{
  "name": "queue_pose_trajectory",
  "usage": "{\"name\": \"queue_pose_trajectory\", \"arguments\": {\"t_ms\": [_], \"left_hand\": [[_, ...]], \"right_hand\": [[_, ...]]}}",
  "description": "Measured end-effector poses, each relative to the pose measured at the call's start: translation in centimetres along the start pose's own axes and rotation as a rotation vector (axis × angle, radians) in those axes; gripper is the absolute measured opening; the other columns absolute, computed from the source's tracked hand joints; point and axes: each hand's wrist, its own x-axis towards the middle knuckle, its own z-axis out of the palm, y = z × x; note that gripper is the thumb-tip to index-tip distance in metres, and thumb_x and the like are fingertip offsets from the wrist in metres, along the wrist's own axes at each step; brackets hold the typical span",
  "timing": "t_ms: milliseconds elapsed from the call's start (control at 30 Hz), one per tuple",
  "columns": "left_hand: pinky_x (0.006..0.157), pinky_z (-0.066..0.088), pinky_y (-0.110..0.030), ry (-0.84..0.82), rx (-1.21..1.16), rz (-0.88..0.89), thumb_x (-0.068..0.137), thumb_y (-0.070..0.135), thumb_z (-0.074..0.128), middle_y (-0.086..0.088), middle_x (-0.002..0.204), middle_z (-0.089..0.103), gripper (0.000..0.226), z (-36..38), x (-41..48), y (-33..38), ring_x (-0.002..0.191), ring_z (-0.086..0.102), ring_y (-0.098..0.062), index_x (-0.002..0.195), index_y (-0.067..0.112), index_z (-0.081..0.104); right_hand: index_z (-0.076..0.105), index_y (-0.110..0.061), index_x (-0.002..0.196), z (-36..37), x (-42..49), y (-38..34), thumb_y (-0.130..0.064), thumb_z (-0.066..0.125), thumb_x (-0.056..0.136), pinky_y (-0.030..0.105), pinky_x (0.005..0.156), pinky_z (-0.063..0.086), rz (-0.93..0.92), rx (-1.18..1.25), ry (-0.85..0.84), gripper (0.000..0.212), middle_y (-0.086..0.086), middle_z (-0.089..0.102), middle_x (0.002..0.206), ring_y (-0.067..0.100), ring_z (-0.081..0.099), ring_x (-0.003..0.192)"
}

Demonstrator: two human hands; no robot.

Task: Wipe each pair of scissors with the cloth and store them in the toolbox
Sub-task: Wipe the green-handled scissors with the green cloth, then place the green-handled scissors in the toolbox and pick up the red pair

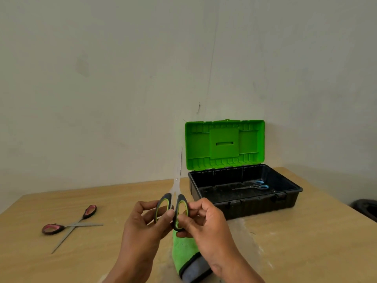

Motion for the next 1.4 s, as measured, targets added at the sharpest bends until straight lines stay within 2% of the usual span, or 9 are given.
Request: {"name": "queue_pose_trajectory", "arguments": {"t_ms": [100, 200, 333, 400, 567, 733, 867, 1067, 1400], "left_hand": [[0.067, 0.061, -0.038, -0.017, 0.051, -0.003, 0.077, -0.011, 0.073, -0.023, 0.088, 0.075, 0.037, 0.6, 0.8, 0.2, 0.077, 0.076, -0.033, 0.108, 0.000, 0.054], [0.075, 0.060, -0.046, -0.052, 0.134, -0.001, 0.079, -0.011, 0.072, -0.021, 0.085, 0.076, 0.036, 1.2, 1.9, 0.9, 0.077, 0.076, -0.035, 0.108, 0.003, 0.055], [0.082, 0.059, -0.052, -0.160, 0.292, -0.028, 0.082, -0.012, 0.069, -0.020, 0.083, 0.076, 0.034, 2.6, 3.5, 1.9, 0.078, 0.075, -0.037, 0.109, 0.008, 0.060], [0.084, 0.059, -0.054, -0.216, 0.374, -0.028, 0.084, -0.011, 0.067, -0.021, 0.087, 0.075, 0.033, 3.6, 4.6, 2.2, 0.081, 0.075, -0.039, 0.108, 0.011, 0.062], [0.084, 0.060, -0.047, -0.300, 0.471, 0.000, 0.089, -0.004, 0.065, -0.016, 0.092, 0.074, 0.030, 6.1, 7.4, 1.9, 0.083, 0.076, -0.030, 0.111, 0.015, 0.063], [0.094, 0.054, -0.030, -0.398, 0.701, 0.065, 0.085, 0.027, 0.075, 0.003, 0.121, 0.068, 0.059, 8.0, 10.1, 0.4, 0.110, 0.065, -0.006, 0.137, 0.023, 0.048], [0.112, 0.035, -0.028, -0.479, 1.160, 0.158, 0.080, 0.052, 0.072, 0.004, 0.155, 0.039, 0.088, 9.3, 11.2, -0.9, 0.140, 0.040, -0.015, 0.151, 0.021, 0.031], [0.114, 0.033, -0.028, -0.478, 1.324, 0.136, 0.075, 0.057, 0.073, 0.006, 0.159, 0.033, 0.092, 9.6, 12.5, -2.8, 0.144, 0.034, -0.015, 0.149, 0.016, 0.039], [0.115, 0.034, -0.029, -0.458, 1.276, 0.199, 0.076, 0.057, 0.072, 0.009, 0.160, 0.032, 0.092, 9.0, 12.7, -3.8, 0.144, 0.034, -0.014, 0.151, 0.019, 0.035]], "right_hand": [[0.069, -0.012, 0.101, -1.2, 1.0, 0.1, -0.016, 0.078, 0.089, 0.039, 0.070, 0.065, 0.000, -0.090, -0.004, 0.016, 0.008, 0.076, 0.091, 0.018, 0.075, 0.081], [0.072, -0.027, 0.100, -3.3, 2.8, 0.4, -0.026, 0.071, 0.094, 0.036, 0.074, 0.062, -0.225, -0.465, 0.037, 0.006, -0.008, 0.072, 0.090, 0.009, 0.069, 0.084], [0.057, -0.026, 0.135, -6.2, 5.0, -1.2, -0.016, 0.068, 0.093, 0.024, 0.098, 0.051, -0.586, -1.003, 0.041, 0.045, -0.009, 0.050, 0.130, 0.009, 0.051, 0.120], [0.057, -0.025, 0.139, -7.3, 6.4, -2.3, -0.014, 0.073, 0.090, 0.030, 0.105, 0.047, -0.675, -1.229, 0.010, 0.053, -0.001, 0.047, 0.142, 0.018, 0.044, 0.131], [0.077, -0.025, 0.112, -9.7, 10.4, -4.5, -0.012, 0.075, 0.089, 0.042, 0.079, 0.055, -0.738, -1.406, -0.117, 0.027, -0.005, 0.070, 0.105, 0.022, 0.060, 0.099], [0.071, -0.032, 0.124, -13.1, 14.9, -6.9, -0.025, 0.062, 0.099, 0.026, 0.081, 0.039, -0.434, -1.538, -0.142, 0.027, -0.009, 0.067, 0.114, 0.015, 0.056, 0.104], [0.074, -0.031, 0.117, -15.6, 18.6, -5.7, -0.019, 0.066, 0.097, 0.035, 0.083, 0.056, -0.101, -1.546, -0.144, 0.025, -0.007, 0.073, 0.118, 0.018, 0.067, 0.109], [0.078, -0.031, 0.097, -14.7, 22.5, -0.5, -0.011, 0.069, 0.091, 0.039, 0.087, 0.056, 0.101, -1.597, -0.270, 0.022, -0.005, 0.073, 0.111, 0.020, 0.068, 0.103], [0.076, -0.026, 0.105, -12.5, 24.7, 4.3, -0.010, 0.067, 0.090, 0.038, 0.076, 0.049, 0.139, -1.687, -0.372, 0.024, 0.007, 0.065, 0.119, 0.033, 0.066, 0.104]]}}
